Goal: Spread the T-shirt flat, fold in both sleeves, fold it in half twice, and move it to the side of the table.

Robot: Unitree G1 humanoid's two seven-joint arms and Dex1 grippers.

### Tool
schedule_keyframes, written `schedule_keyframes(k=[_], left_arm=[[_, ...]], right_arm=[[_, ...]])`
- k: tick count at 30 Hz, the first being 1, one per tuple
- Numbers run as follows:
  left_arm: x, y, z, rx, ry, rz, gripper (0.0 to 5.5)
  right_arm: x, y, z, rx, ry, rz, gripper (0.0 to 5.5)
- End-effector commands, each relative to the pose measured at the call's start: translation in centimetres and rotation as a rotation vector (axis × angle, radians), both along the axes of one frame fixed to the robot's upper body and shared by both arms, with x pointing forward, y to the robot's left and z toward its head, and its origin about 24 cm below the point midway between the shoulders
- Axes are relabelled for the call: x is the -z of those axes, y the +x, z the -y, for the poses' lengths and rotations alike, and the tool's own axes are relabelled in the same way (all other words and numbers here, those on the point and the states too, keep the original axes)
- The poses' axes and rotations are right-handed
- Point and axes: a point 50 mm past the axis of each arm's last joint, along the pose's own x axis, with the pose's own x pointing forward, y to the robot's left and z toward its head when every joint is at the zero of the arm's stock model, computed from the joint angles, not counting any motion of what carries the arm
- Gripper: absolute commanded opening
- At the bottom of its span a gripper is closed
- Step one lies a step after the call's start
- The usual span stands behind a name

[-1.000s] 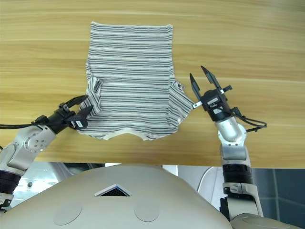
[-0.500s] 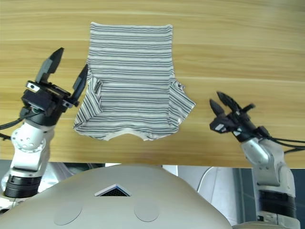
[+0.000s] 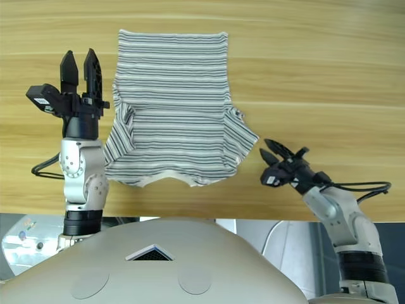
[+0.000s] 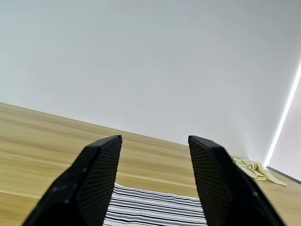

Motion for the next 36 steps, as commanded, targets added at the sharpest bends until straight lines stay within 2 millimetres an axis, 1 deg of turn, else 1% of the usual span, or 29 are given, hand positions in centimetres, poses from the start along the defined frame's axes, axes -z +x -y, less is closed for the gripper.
schedule_keyframes(k=[1, 4, 9, 12, 16, 18, 20, 23, 31, 36], left_arm=[[-0.5, -0.3, 0.8, 0.037, 0.022, 0.023, 2.62], [-0.6, -0.4, 1.1, 0.052, 0.027, 0.028, 2.62], [-0.8, -0.6, 1.6, 0.069, 0.031, 0.035, 2.62], [-1.0, -0.7, 1.9, 0.083, 0.036, 0.043, 2.62], [-0.9, -0.7, 1.5, 0.062, 0.038, 0.036, 2.62], [-0.9, -0.7, 1.5, 0.055, 0.036, 0.035, 2.62], [-0.9, -0.7, 1.6, 0.058, 0.036, 0.037, 2.62], [-1.1, -0.7, 1.8, 0.066, 0.035, 0.041, 2.62], [-1.3, -0.9, 2.1, 0.080, 0.033, 0.042, 2.62], [-1.3, -1.0, 2.1, 0.079, 0.032, 0.039, 2.62]], right_arm=[[0.5, 1.2, -0.6, -0.020, -0.009, 0.023, 1.67], [0.6, 1.6, -0.9, -0.032, -0.004, 0.027, 1.67], [0.7, 1.6, -0.8, -0.033, -0.005, 0.025, 1.67], [0.5, 0.8, -0.1, -0.012, -0.006, 0.017, 1.67], [-0.7, -0.6, 1.0, -0.002, -0.018, 0.015, 1.67], [-0.7, -1.1, 0.8, -0.026, -0.021, -0.018, 1.67], [-0.2, -1.3, 0.5, -0.046, -0.020, -0.045, 1.67], [0.7, -1.0, -0.1, -0.074, -0.026, -0.065, 1.67], [1.4, 0.6, -1.3, -0.100, -0.001, -0.051, 1.67], [1.7, 1.3, -1.1, -0.086, 0.004, -0.036, 1.67]])
